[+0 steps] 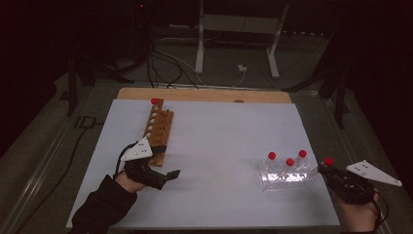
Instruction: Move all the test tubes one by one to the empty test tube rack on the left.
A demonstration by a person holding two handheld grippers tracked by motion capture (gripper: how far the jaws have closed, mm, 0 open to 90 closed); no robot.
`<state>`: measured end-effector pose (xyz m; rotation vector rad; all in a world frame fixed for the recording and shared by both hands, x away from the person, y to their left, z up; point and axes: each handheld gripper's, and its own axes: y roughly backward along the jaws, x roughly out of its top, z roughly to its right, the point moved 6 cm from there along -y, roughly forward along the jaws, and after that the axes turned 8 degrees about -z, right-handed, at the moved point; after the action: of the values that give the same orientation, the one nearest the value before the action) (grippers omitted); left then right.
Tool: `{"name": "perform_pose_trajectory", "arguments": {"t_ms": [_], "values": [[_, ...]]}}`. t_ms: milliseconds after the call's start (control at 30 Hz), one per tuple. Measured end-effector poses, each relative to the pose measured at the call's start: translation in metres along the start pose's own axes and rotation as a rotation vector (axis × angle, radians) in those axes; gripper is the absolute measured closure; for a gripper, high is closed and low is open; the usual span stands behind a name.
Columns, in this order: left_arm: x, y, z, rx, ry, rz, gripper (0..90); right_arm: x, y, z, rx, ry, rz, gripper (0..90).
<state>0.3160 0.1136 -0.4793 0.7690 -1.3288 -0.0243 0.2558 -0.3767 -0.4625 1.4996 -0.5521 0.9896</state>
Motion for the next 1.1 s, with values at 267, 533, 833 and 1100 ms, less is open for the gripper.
{"name": "perform_pose_trajectory", "arguments": {"t_ms": [267,533,833,1100], "values": [[0.002,0.002,0.0,0.0,-0.004,0.006,1.9,0.015,0.011,-0.021,0.067,0.034,0.027,75.3],[0.005,0.005,0.001,-0.01,-0.003,0.013,1.9,0.03,0.01,-0.055,0.158,0.094,0.04,75.2],[0.012,0.006,0.004,-0.024,-0.016,0.015,2.0,0.04,-0.006,-0.091,0.252,0.147,0.023,75.2],[0.027,0.003,0.009,-0.041,-0.057,0.011,2.0,0.041,-0.025,-0.12,0.317,0.189,-0.001,75.2]]}}
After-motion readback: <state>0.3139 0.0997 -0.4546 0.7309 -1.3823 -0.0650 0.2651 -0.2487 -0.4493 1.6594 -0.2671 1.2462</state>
